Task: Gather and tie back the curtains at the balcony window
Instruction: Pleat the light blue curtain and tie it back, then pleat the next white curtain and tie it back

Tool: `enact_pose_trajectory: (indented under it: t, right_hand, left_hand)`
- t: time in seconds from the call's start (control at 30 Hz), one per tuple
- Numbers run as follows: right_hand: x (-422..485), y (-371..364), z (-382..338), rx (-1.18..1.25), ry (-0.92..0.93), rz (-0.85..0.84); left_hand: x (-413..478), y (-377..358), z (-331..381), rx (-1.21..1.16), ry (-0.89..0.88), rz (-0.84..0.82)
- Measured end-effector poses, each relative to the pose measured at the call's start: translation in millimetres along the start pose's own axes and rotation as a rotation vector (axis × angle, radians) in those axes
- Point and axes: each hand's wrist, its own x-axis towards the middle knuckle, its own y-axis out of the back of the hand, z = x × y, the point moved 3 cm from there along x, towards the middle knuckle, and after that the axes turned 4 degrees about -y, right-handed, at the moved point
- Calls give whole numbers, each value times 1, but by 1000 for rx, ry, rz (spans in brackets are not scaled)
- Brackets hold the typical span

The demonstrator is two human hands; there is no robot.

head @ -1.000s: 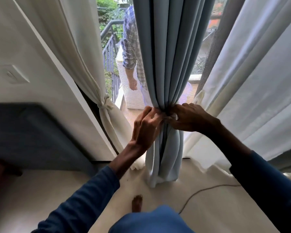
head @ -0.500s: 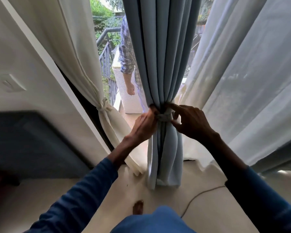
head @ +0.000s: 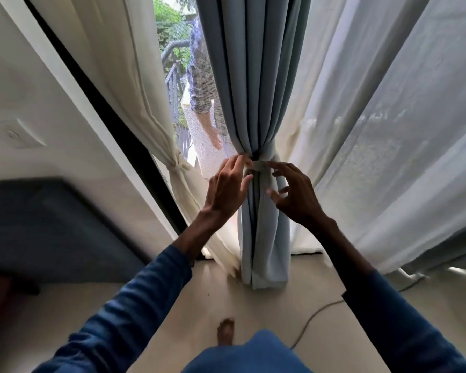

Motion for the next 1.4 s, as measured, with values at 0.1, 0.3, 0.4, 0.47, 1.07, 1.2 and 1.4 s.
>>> enact_pose_trajectory:
  t: [0.1, 0.3, 0.4, 0.47, 1.07, 1.2, 1.4]
  right_hand:
    - [1, 5, 3, 24, 2, 13]
    - [0, 26, 18, 45, -19, 60]
    - [0, 43, 26, 51, -41, 100]
    - [-1, 58, 33, 42, -55, 134]
    - [94, 205, 33, 72, -56, 450]
    - [139, 247, 14, 56, 51, 614]
    - [191, 313, -25, -7, 233, 803]
  left_hand:
    - [-1, -1, 6, -30, -2, 32]
    - [5, -10, 30, -98, -78, 77]
    - [13, -19, 49, -147, -104, 76]
    - [21, -28, 63, -170, -130, 69]
    - [180, -9, 147, -87, -142, 474]
    - [240, 18, 163, -12, -209, 656]
    - [324, 63, 198, -19, -206, 872]
